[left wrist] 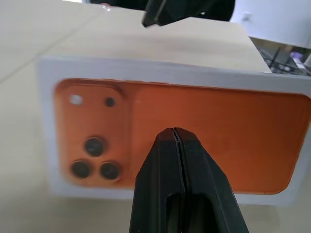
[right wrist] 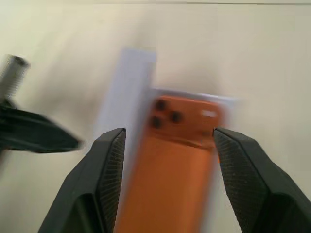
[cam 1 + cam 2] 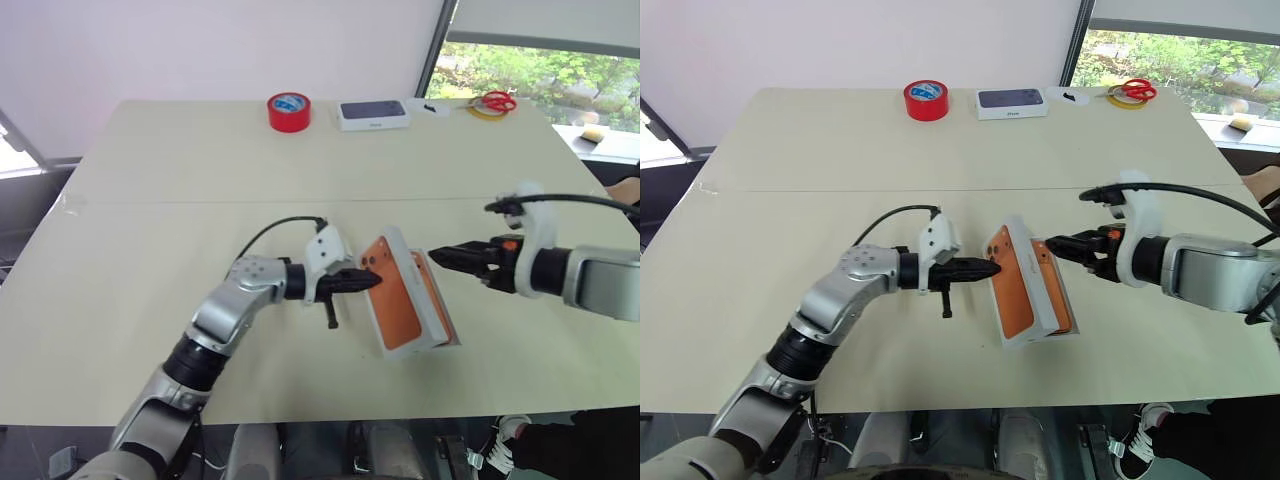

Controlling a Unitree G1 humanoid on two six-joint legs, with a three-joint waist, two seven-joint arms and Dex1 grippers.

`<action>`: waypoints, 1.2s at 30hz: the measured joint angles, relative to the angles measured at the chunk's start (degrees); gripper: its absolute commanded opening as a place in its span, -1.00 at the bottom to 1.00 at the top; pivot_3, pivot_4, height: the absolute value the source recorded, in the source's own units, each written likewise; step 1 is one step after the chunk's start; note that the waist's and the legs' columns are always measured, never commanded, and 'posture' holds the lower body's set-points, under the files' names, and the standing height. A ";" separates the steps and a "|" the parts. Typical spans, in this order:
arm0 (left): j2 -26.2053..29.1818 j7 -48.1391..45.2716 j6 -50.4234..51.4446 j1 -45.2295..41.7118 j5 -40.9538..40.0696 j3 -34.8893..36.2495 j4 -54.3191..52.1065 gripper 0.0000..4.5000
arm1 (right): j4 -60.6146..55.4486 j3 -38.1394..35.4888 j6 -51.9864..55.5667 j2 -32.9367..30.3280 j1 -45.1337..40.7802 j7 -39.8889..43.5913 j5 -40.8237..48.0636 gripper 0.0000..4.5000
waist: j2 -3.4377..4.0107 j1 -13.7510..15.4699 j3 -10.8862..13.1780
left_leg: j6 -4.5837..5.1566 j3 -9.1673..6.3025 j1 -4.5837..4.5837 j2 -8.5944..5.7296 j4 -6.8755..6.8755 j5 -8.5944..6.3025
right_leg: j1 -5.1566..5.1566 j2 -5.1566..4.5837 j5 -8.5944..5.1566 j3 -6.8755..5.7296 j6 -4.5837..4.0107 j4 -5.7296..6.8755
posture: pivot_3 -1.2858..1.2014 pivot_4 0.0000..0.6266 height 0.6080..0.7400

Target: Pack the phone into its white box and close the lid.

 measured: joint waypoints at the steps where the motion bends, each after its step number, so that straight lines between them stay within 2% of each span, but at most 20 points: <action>1: -0.74 0.12 -0.04 -0.26 0.46 -0.62 0.86 -1.00 | -0.31 -0.37 -0.57 -0.54 0.61 2.37 -3.33 0.08 | 0.00 -0.03 0.00 | 0.00 0.00 0.00 0.00 0.01 0.00 | -0.01 0.00 0.00 0.00 0.00 0.00 | 0.03 -0.52 0.85; 2: -1.61 0.31 -0.10 -0.84 1.05 -1.42 1.73 -1.00 | -1.15 -0.82 -1.41 -1.28 1.78 4.65 -6.93 -0.05 | 0.00 0.04 0.00 | 0.00 0.00 -0.01 -0.01 0.02 0.00 | 0.00 -0.01 0.00 0.00 0.01 0.00 | 0.03 -0.52 0.85; 6: -4.39 0.71 -0.17 -2.75 1.27 -1.78 3.75 -1.00 | -4.24 -0.37 -3.64 -2.11 4.83 11.63 -18.96 -0.97 | -0.01 0.04 0.00 | 0.00 -0.01 -0.02 -0.01 0.04 0.00 | 0.01 -0.02 0.00 0.00 0.01 0.00 | 0.03 -0.52 0.85; 13: -4.35 1.46 0.97 -3.59 0.17 0.54 4.44 -1.00 | -6.23 5.19 -7.37 -1.54 7.06 16.73 -36.99 -0.97 | -0.01 -0.13 0.01 | -0.01 -0.02 -0.01 0.00 0.04 0.01 | -0.03 -0.01 0.00 0.00 0.01 0.02 | 0.03 -0.52 0.85; 16: 0.05 0.33 4.10 -2.98 -1.78 3.39 0.86 -1.00 | -7.27 8.45 -10.44 -1.43 7.26 19.14 -45.10 -0.97 | 0.01 -0.22 0.00 | -0.04 -0.02 0.01 0.01 -0.01 0.02 | -0.04 0.01 -0.01 0.01 0.01 0.03 | 0.03 -0.52 0.85; 19: 6.18 -2.26 8.34 -1.45 -4.40 5.44 -2.93 -1.00 | -7.40 10.34 -11.60 -0.12 7.24 21.93 -49.48 -0.97 | 0.00 -0.12 0.00 | -0.05 -0.02 0.01 0.01 0.00 0.02 | -0.01 -0.01 -0.01 0.01 0.01 0.03 | 0.03 -0.52 0.85; 25: 15.21 -8.50 11.41 2.20 -6.38 4.21 -6.74 -1.00 | -7.99 12.08 -12.44 2.45 6.43 27.30 -54.73 -0.97 | 0.02 0.07 0.01 | -0.05 -0.01 0.00 0.00 0.04 0.02 | 0.00 -0.04 -0.01 0.00 0.00 0.02 | 0.03 -0.52 0.85; 29: 15.36 -8.56 11.36 2.35 -3.85 -0.25 -6.92 -1.00 | -8.90 12.87 -12.48 3.61 5.62 30.01 -57.42 -0.97 | 0.02 0.06 0.01 | -0.05 -0.01 -0.01 -0.01 0.04 0.02 | 0.00 -0.04 -0.01 0.00 0.00 0.02 | 0.03 -0.52 0.85; 33: 12.73 -7.00 10.76 1.25 0.43 -5.49 -6.06 -1.00 | -10.79 14.06 -11.87 3.94 4.96 31.40 -60.07 -0.97 | 0.02 0.04 0.01 | -0.05 -0.01 -0.01 -0.01 0.04 0.02 | -0.01 -0.02 -0.01 0.01 0.00 0.02 | 0.03 -0.52 0.85; 36: 10.01 -5.13 10.59 0.20 2.37 -6.45 -4.32 -1.00 | -12.03 14.43 -10.82 5.04 5.33 32.11 -61.03 -0.97 | 0.02 0.03 0.01 | -0.04 -0.01 -0.01 -0.01 0.05 0.02 | 0.00 -0.02 -0.01 0.01 0.00 0.02 | 0.03 -0.52 0.85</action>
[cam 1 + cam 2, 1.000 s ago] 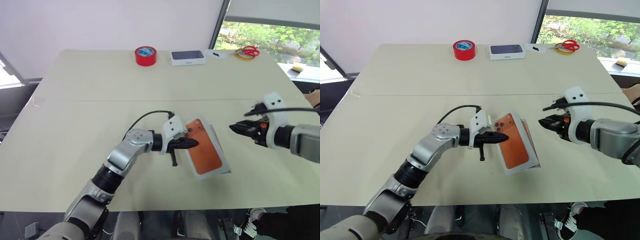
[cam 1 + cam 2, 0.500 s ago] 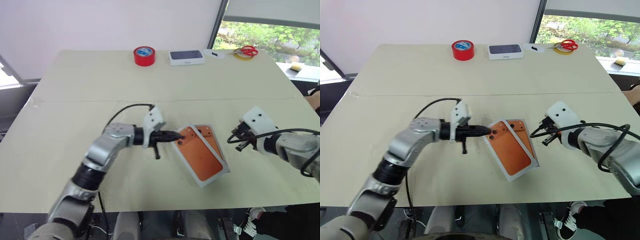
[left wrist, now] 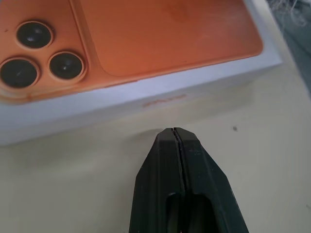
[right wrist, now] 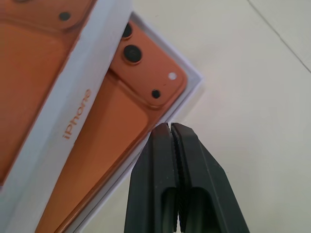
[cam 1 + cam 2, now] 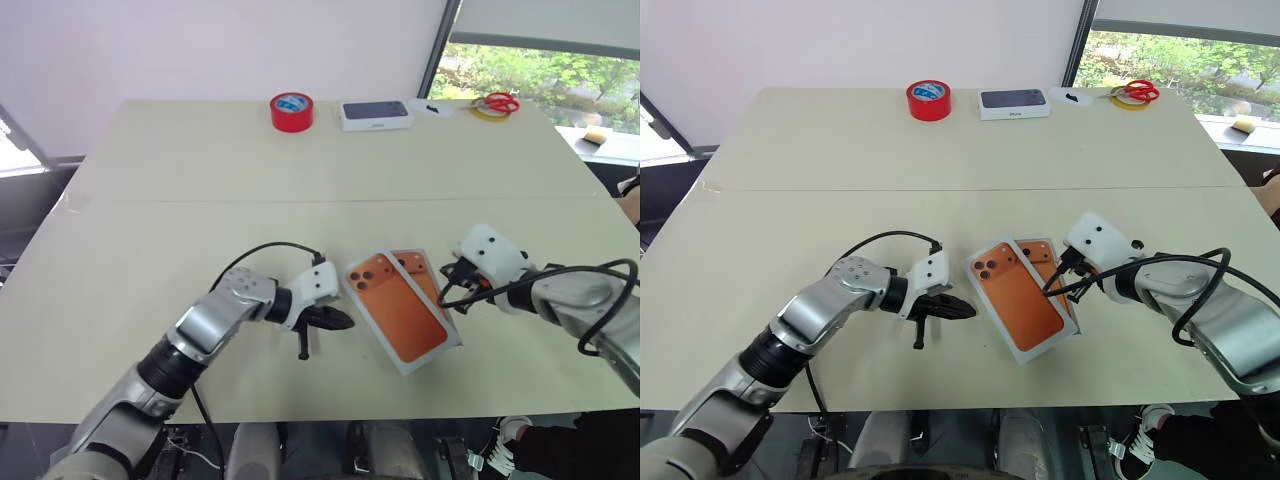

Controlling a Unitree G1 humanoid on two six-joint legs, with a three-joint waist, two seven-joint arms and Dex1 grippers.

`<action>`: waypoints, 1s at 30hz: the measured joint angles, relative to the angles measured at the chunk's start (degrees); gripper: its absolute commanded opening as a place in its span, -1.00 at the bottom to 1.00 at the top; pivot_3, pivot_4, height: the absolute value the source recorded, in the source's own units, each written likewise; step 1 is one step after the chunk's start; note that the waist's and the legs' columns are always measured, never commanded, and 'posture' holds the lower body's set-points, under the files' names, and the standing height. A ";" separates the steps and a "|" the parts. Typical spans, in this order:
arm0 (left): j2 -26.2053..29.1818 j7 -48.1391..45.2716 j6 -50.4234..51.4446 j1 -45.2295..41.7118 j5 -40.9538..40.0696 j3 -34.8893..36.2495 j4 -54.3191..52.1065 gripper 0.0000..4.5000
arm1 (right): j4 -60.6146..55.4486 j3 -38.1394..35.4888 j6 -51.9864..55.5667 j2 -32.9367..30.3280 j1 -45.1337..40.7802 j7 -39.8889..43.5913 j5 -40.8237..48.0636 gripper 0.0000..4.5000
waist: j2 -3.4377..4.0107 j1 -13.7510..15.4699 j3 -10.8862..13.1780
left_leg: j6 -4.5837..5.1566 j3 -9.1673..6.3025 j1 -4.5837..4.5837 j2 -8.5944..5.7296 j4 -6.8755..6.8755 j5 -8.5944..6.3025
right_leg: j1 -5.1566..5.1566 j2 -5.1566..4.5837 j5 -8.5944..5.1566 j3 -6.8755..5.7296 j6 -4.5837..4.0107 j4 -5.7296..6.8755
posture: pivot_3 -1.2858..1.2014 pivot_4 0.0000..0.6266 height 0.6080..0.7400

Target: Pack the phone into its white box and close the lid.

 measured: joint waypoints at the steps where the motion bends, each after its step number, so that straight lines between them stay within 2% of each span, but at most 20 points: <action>1: -0.87 0.59 -0.19 -0.17 0.17 -0.05 0.38 -1.00 | -0.61 0.03 0.26 0.52 0.25 0.32 -0.10 -0.97 | 0.00 -0.01 0.00 | 0.00 0.00 0.00 0.00 0.00 0.00 | 0.00 0.00 0.00 0.00 0.00 0.00 | 0.03 -0.52 0.85; 5: -4.43 3.09 -1.57 -1.27 1.08 0.33 2.72 -1.00 | -2.77 0.09 1.81 1.30 1.20 0.91 -0.68 -0.97 | 0.00 0.03 0.00 | 0.00 -0.01 0.00 0.00 0.03 0.00 | 0.02 0.00 0.00 0.00 0.00 0.01 | 0.03 -0.52 0.85; 11: -9.36 6.26 -1.12 -3.26 0.64 4.77 6.47 -1.00 | -3.36 0.13 3.89 1.94 2.62 0.93 -3.30 -0.97 | 0.00 -0.01 0.00 | 0.01 -0.03 0.00 0.00 0.05 0.00 | 0.02 0.01 0.00 -0.01 0.00 0.03 | 0.03 -0.52 0.85; 30: -13.30 6.75 -1.79 -4.11 1.05 4.98 9.24 -1.00 | -1.84 -1.67 6.14 4.79 3.23 2.16 -8.85 -0.97 | 0.00 0.00 0.00 | 0.01 -0.02 0.00 0.00 0.09 0.00 | 0.04 0.01 0.00 -0.01 0.00 0.04 | 0.03 -0.52 0.85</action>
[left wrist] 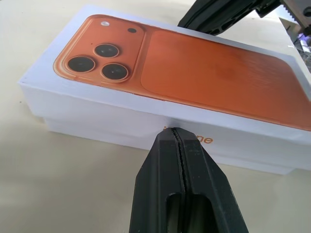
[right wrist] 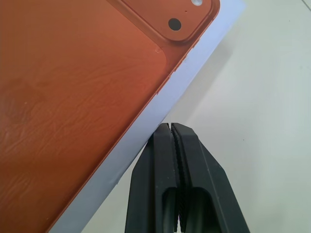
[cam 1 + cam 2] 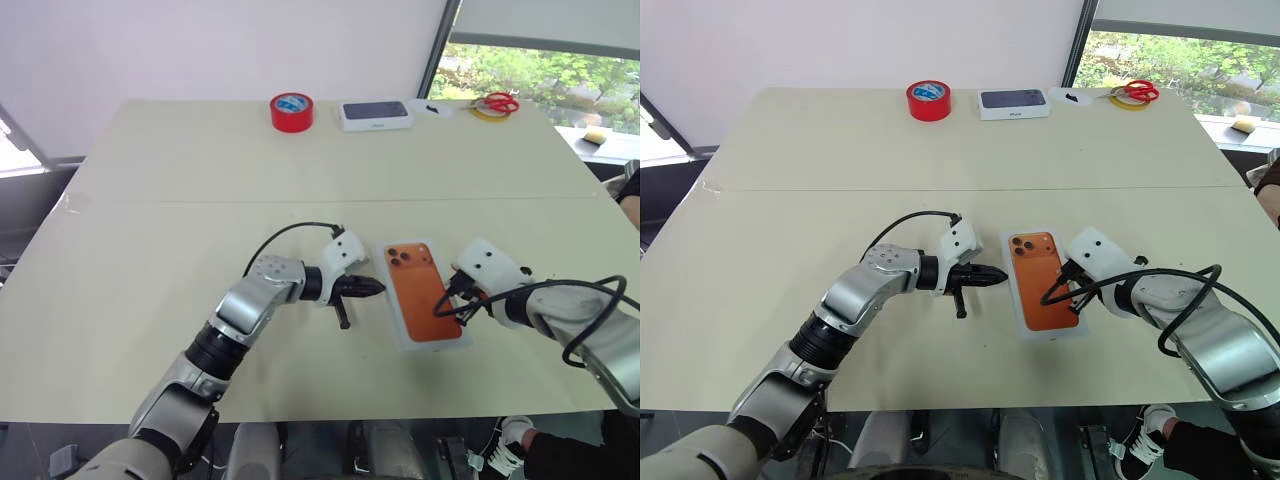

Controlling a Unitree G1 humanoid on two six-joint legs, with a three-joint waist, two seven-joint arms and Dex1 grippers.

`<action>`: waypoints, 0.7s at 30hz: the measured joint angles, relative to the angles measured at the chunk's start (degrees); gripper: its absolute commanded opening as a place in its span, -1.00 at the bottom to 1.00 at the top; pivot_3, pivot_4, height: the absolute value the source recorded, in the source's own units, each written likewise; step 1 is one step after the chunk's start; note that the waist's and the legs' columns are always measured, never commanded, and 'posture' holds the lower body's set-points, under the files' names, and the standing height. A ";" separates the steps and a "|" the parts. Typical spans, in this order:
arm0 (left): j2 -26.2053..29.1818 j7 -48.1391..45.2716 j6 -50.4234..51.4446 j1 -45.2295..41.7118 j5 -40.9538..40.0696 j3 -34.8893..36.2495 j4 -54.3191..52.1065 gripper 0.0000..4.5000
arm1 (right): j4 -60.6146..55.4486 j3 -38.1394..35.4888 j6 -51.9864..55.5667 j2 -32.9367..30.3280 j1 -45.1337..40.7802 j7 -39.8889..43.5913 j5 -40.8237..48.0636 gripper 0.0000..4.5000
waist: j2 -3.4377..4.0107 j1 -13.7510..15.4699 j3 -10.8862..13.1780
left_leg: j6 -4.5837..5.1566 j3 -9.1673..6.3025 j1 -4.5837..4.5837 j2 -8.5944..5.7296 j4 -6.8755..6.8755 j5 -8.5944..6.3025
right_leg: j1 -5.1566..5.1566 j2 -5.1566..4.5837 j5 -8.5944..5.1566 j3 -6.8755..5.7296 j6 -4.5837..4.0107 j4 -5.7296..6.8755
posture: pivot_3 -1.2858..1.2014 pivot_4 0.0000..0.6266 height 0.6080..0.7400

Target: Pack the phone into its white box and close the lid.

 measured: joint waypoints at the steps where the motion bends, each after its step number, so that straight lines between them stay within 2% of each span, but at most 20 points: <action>1: 0.00 0.00 0.00 0.01 0.00 -0.14 0.00 -1.00 | 0.07 0.00 0.00 0.02 0.00 0.17 -0.11 -0.97 | 0.00 0.00 0.00 | 0.00 0.00 0.00 0.00 0.00 0.00 | 0.00 0.00 0.00 0.00 0.00 0.00 | 0.03 -0.52 0.85; 16: -1.04 1.59 -0.01 0.42 -0.03 -0.15 0.02 -1.00 | 1.63 -0.27 -2.19 1.22 1.47 1.03 -3.10 -0.97 | 0.00 0.04 0.00 | 0.00 0.00 0.00 0.00 0.02 0.00 | 0.01 0.00 0.00 0.00 0.00 0.00 | 0.03 -0.52 0.85; 18: -0.90 1.59 0.12 1.04 -0.32 0.22 0.01 -1.00 | 1.59 -1.56 -3.05 0.86 3.03 1.70 -3.51 -0.97 | 0.00 0.05 0.00 | 0.00 0.00 0.00 0.00 0.03 0.00 | 0.01 0.00 0.00 0.00 0.00 0.00 | 0.03 -0.52 0.85; 21: -0.55 1.66 1.29 2.23 -2.02 2.80 -0.04 -1.00 | 1.20 -7.21 -5.48 -0.39 7.13 5.04 -3.10 -0.97 | 0.00 0.03 0.00 | 0.00 -0.01 0.00 0.00 0.03 0.00 | 0.02 0.00 0.00 0.00 0.01 0.02 | 0.03 -0.52 0.85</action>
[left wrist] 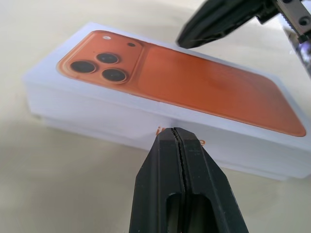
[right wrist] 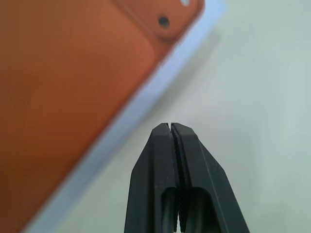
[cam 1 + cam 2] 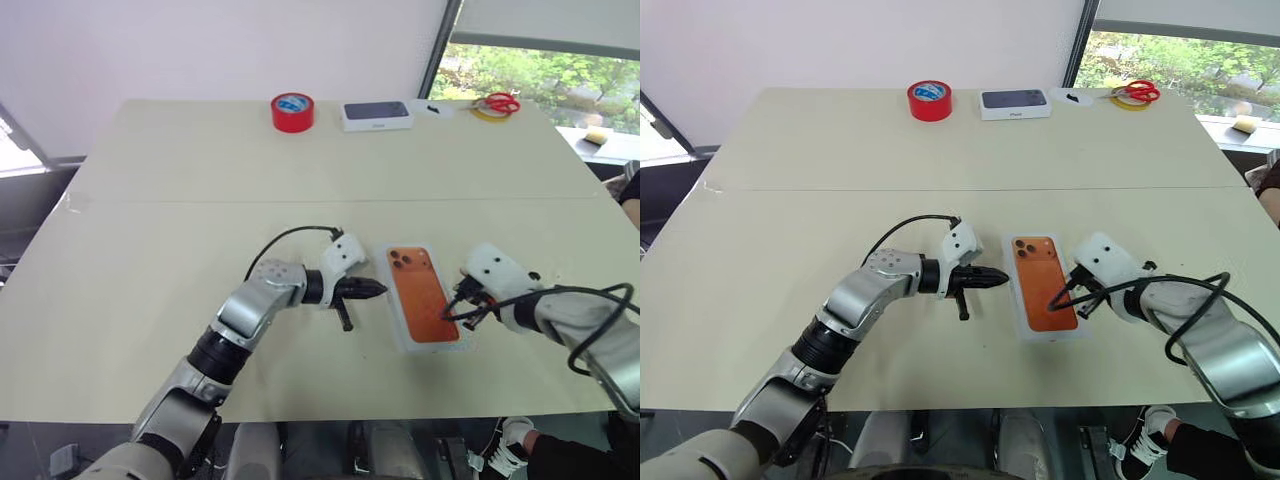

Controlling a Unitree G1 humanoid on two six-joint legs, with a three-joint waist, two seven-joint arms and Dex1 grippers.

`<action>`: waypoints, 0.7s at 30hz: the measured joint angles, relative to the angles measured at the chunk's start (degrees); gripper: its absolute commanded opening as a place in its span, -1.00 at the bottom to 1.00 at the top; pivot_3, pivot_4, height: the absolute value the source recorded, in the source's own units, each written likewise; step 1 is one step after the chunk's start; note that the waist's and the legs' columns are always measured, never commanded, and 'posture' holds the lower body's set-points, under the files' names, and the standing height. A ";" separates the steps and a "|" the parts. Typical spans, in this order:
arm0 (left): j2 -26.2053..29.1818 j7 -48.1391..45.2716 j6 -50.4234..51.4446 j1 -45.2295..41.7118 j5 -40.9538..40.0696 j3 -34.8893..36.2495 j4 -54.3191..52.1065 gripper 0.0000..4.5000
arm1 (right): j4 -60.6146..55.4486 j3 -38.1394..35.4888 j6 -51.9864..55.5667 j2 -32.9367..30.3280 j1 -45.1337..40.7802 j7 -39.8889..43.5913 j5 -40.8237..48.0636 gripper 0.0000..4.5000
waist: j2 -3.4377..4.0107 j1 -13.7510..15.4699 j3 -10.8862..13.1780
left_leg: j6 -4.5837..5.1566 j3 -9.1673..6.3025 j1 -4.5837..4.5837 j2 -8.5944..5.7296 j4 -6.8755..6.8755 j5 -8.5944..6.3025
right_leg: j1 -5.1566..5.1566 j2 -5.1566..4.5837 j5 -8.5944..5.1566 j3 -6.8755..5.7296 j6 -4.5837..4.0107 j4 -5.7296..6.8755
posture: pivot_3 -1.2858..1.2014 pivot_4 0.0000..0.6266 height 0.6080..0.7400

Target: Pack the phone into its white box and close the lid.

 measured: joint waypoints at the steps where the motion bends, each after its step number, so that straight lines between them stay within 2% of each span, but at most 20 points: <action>1: 0.24 0.10 0.16 0.01 -0.54 0.97 -0.03 -1.00 | -0.51 -2.12 -0.69 -0.06 0.97 1.31 0.52 -0.97 | 0.00 -0.01 0.00 | 0.00 0.00 0.02 0.00 0.00 0.00 | 0.02 0.00 0.00 0.00 0.00 0.01 | 0.03 -0.52 0.85; 6: -2.47 3.37 0.79 -2.74 -1.31 4.00 1.36 -1.00 | -6.84 -8.58 -3.10 0.50 5.47 7.57 4.94 -0.97 | -0.02 0.19 0.01 | 0.00 -0.07 0.03 -0.01 0.04 0.00 | 0.11 0.00 0.00 -0.04 0.01 0.00 | 0.03 -0.52 0.85; 12: -5.13 6.19 -0.44 -6.05 1.36 2.58 7.29 -1.00 | -10.87 -8.29 -4.00 0.65 13.33 9.59 5.79 -0.97 | -0.03 -0.04 0.00 | 0.03 -0.10 0.04 -0.03 0.08 -0.02 | 0.13 0.00 -0.02 -0.05 0.04 -0.01 | 0.03 -0.52 0.85; 21: -3.50 4.46 -2.59 -6.34 4.67 -1.54 8.59 -1.00 | -10.92 -7.89 -4.20 1.50 15.85 8.06 4.78 -0.97 | -0.02 0.00 -0.01 | 0.03 -0.12 0.06 -0.02 0.08 -0.02 | 0.16 0.00 -0.02 -0.05 0.03 0.00 | 0.03 -0.52 0.85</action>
